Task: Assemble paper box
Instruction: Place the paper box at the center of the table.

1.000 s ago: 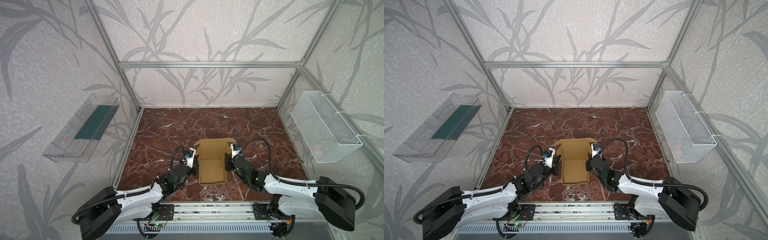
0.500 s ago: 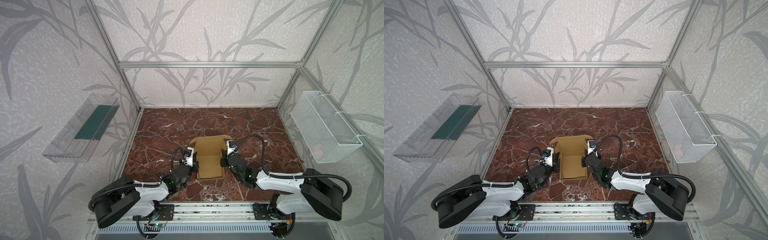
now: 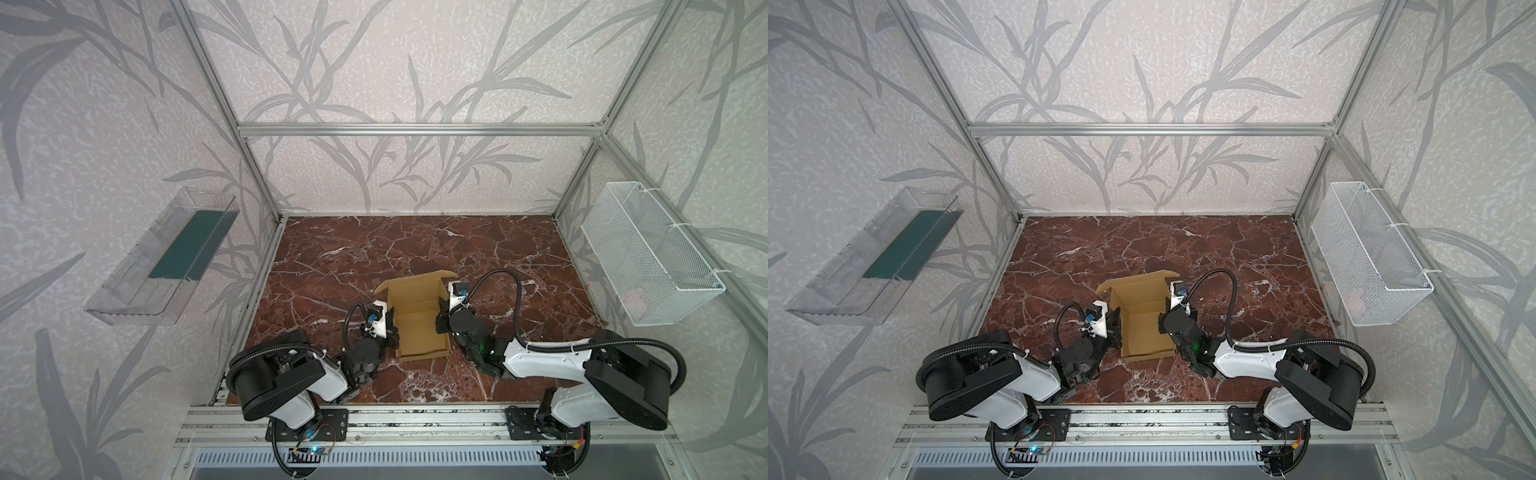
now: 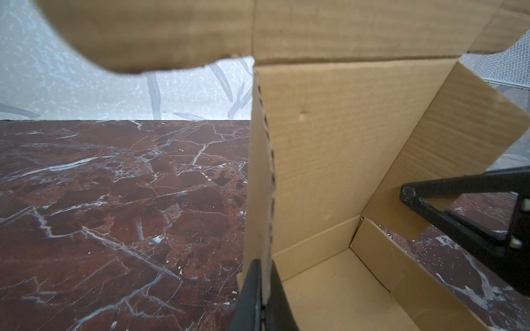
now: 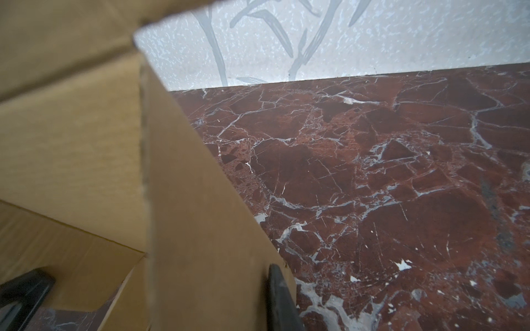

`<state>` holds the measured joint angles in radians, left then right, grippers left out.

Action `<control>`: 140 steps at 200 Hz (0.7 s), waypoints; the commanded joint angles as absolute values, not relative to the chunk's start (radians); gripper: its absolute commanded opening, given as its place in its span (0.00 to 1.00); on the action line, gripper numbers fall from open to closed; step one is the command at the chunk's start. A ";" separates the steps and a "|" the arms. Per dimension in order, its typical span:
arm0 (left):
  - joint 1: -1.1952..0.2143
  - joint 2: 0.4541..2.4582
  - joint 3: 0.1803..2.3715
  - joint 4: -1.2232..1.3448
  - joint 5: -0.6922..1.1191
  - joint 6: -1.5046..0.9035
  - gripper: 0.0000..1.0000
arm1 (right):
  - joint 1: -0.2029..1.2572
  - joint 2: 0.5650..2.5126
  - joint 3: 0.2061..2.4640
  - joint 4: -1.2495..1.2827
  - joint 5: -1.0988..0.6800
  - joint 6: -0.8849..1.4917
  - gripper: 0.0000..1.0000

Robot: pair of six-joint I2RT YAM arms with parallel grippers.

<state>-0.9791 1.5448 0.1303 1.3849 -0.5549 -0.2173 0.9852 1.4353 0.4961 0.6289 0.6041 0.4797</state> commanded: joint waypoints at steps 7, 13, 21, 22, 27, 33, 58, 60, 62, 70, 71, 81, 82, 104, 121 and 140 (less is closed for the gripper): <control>-1.014 1.569 0.153 1.417 -0.585 -0.213 0.08 | 1.015 1.461 0.484 0.696 0.613 0.505 0.13; -1.021 1.576 0.151 1.417 -0.595 -0.214 0.08 | 1.038 1.466 0.477 0.704 0.621 0.507 0.13; -1.030 1.582 0.150 1.417 -0.610 -0.215 0.08 | 1.051 1.472 0.467 0.710 0.629 0.514 0.13; -1.031 1.584 0.150 1.417 -0.612 -0.215 0.08 | 1.052 1.473 0.467 0.712 0.630 0.515 0.13; -1.036 1.588 0.146 1.417 -0.621 -0.218 0.09 | 1.053 1.479 0.457 0.720 0.629 0.519 0.13; -1.041 1.591 0.145 1.417 -0.626 -0.223 0.09 | 1.052 1.484 0.448 0.732 0.631 0.524 0.13; -1.056 1.600 0.140 1.417 -0.649 -0.238 0.12 | 1.059 1.505 0.422 0.764 0.636 0.547 0.14; -1.057 1.600 0.140 1.417 -0.651 -0.238 0.12 | 1.059 1.505 0.421 0.764 0.638 0.548 0.14; -1.059 1.600 0.140 1.417 -0.653 -0.238 0.12 | 1.062 1.507 0.421 0.766 0.639 0.549 0.14; -1.064 1.600 0.139 1.417 -0.662 -0.239 0.13 | 1.065 1.512 0.417 0.771 0.646 0.549 0.14; -1.064 1.600 0.139 1.417 -0.664 -0.239 0.14 | 1.066 1.512 0.416 0.771 0.647 0.549 0.14; -1.067 1.599 0.136 1.417 -0.672 -0.240 0.15 | 1.071 1.513 0.413 0.772 0.657 0.549 0.14; -1.068 1.599 0.136 1.417 -0.673 -0.240 0.15 | 1.071 1.513 0.413 0.771 0.657 0.548 0.14; -1.076 1.587 0.121 1.417 -0.692 -0.246 0.19 | 1.086 1.506 0.413 0.763 0.683 0.542 0.14; -1.079 1.576 0.111 1.417 -0.698 -0.252 0.23 | 1.098 1.513 0.414 0.753 0.706 0.541 0.14; -1.088 1.560 0.104 1.417 -0.702 -0.255 0.27 | 1.104 1.526 0.403 0.764 0.725 0.559 0.14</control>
